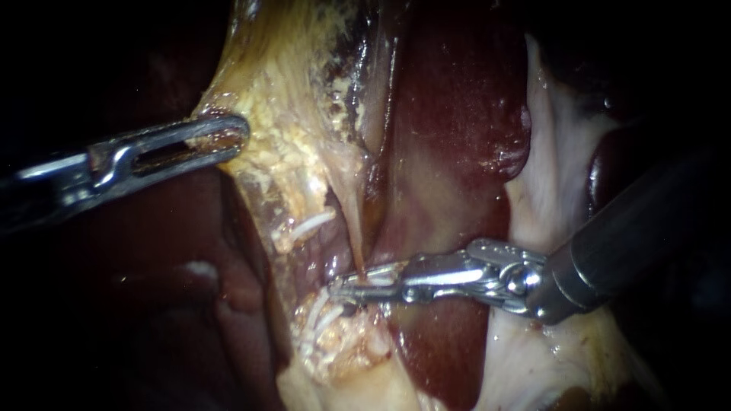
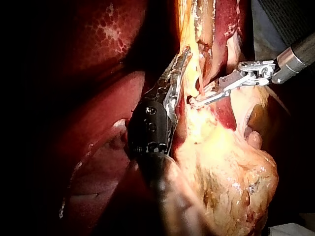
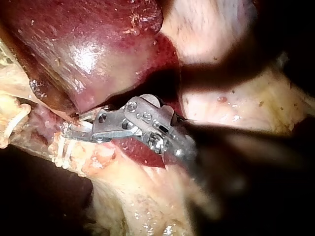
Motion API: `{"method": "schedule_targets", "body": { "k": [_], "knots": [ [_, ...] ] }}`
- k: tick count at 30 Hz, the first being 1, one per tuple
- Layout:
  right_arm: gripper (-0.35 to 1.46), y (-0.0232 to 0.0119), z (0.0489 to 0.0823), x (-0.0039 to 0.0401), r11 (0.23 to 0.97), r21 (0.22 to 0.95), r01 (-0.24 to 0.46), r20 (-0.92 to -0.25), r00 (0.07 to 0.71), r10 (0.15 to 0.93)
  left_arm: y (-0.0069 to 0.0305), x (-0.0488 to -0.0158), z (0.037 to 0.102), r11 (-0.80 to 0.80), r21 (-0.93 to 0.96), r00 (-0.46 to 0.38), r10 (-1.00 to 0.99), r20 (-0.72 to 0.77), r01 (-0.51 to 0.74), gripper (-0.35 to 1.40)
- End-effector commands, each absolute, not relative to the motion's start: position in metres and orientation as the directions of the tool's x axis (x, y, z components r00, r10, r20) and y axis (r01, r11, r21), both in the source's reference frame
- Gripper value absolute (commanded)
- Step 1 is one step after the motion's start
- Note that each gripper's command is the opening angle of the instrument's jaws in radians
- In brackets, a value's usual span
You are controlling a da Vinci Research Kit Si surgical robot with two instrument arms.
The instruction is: Going back first clip right tube
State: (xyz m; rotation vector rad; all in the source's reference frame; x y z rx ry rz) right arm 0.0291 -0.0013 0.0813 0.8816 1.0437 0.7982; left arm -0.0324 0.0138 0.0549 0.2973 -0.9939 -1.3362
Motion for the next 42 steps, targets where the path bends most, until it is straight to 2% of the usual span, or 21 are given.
{"method": "schedule_targets", "body": {
  "k": [1,2,3,4,6,8,11,15,27,33,37,42],
  "knots": [
    [-0.35,-0.0014,0.0812,0.0291,0.429,0.894,-0.133,-0.375,0.303,0.876,0.0138,-0.0324,0.0549,0.267,0.695,-0.086,-0.900,0.428,0.668,-0.35],
    [-0.35,-0.0014,0.0811,0.0291,0.429,0.894,-0.133,-0.375,0.303,0.876,0.0138,-0.0324,0.0549,0.267,0.695,-0.086,-0.900,0.428,0.668,-0.35],
    [-0.23,-0.0014,0.0810,0.0292,0.429,0.893,-0.134,-0.375,0.305,0.876,0.0138,-0.0324,0.0549,0.267,0.695,-0.086,-0.900,0.428,0.668,-0.35],
    [0.05,-0.0014,0.0809,0.0293,0.428,0.894,-0.135,-0.374,0.305,0.876,0.0138,-0.0324,0.0549,0.267,0.695,-0.086,-0.900,0.428,0.668,-0.35],
    [0.48,-0.0012,0.0808,0.0295,0.477,0.872,-0.115,-0.426,0.306,0.852,0.0138,-0.0324,0.0549,0.267,0.695,-0.086,-0.900,0.428,0.668,-0.35],
    [0.57,-0.0009,0.0806,0.0297,0.542,0.837,-0.081,-0.498,0.300,0.814,0.0138,-0.0324,0.0549,0.267,0.695,-0.086,-0.900,0.428,0.668,-0.35],
    [0.60,-0.0009,0.0802,0.0298,0.610,0.791,-0.033,-0.581,0.268,0.768,0.0139,-0.0324,0.0550,0.267,0.695,-0.086,-0.900,0.428,0.668,-0.35],
    [0.60,-0.0009,0.0797,0.0296,0.657,0.754,-0.010,-0.632,0.259,0.730,0.0139,-0.0323,0.0550,0.267,0.695,-0.085,-0.900,0.428,0.668,-0.35],
    [0.60,0.0004,0.0804,0.0279,0.678,0.735,0.005,-0.655,0.261,0.709,0.0138,-0.0323,0.0551,0.267,0.695,-0.086,-0.900,0.428,0.668,-0.35],
    [0.60,0.0000,0.0795,0.0275,0.682,0.731,0.032,-0.664,0.267,0.699,0.0138,-0.0323,0.0551,0.267,0.695,-0.086,-0.900,0.428,0.668,-0.35],
    [0.60,0.0005,0.0778,0.0259,0.722,0.689,0.063,-0.709,0.266,0.653,0.0138,-0.0322,0.0550,0.267,0.695,-0.085,-0.900,0.428,0.668,-0.35],
    [0.60,0.0028,0.0752,0.0231,0.781,0.619,0.085,-0.772,0.247,0.585,0.0138,-0.0322,0.0551,0.267,0.695,-0.085,-0.900,0.428,0.667,-0.35]
  ]
}}
